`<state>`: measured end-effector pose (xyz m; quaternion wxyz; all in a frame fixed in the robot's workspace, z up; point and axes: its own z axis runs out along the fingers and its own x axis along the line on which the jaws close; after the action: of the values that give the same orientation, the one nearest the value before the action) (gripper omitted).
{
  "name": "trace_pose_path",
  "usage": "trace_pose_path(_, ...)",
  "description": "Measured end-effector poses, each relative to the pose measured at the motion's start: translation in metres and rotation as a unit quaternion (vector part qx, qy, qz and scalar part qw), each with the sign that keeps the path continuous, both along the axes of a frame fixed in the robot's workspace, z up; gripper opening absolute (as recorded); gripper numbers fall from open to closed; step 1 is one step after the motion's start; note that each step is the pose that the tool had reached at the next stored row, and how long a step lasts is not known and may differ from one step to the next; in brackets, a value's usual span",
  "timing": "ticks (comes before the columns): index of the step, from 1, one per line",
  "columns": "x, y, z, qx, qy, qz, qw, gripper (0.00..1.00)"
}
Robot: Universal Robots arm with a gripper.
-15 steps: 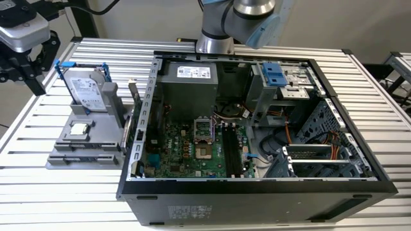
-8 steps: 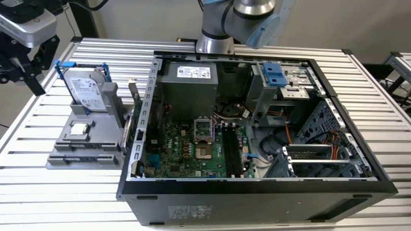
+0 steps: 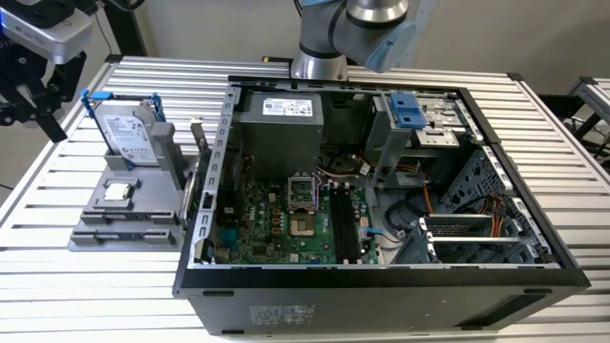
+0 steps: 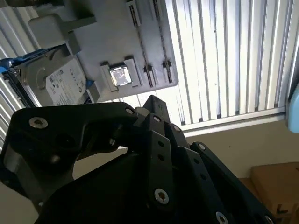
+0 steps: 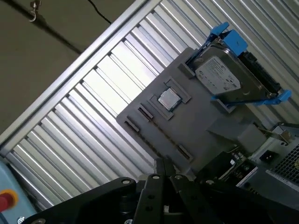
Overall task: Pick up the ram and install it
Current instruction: 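Pick up the ram and move it above insertion slot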
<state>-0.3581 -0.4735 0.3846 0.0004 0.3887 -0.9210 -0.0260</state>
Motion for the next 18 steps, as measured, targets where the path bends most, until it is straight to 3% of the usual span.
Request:
trace_pose_path(4,0.0,0.0,0.0,0.0,-0.0012,0.033,0.99946,0.0)
trace_pose_path(7,0.0001,0.0,0.0,-0.0001,-0.0047,0.055,0.99847,0.0)
trace_pose_path(10,0.0,0.0,-0.0001,-0.0003,-0.0095,0.078,0.99691,0.0)
trace_pose_path(14,0.0001,0.0,-0.0008,-0.0004,-0.0158,0.11,0.99385,0.0)
trace_pose_path(16,0.0,0.0,-0.0008,-0.0002,-0.0159,0.125,0.99198,0.0)
trace_pose_path(18,-0.0001,0.0,-0.0009,0.0001,-0.0159,0.143,0.98958,0.0)
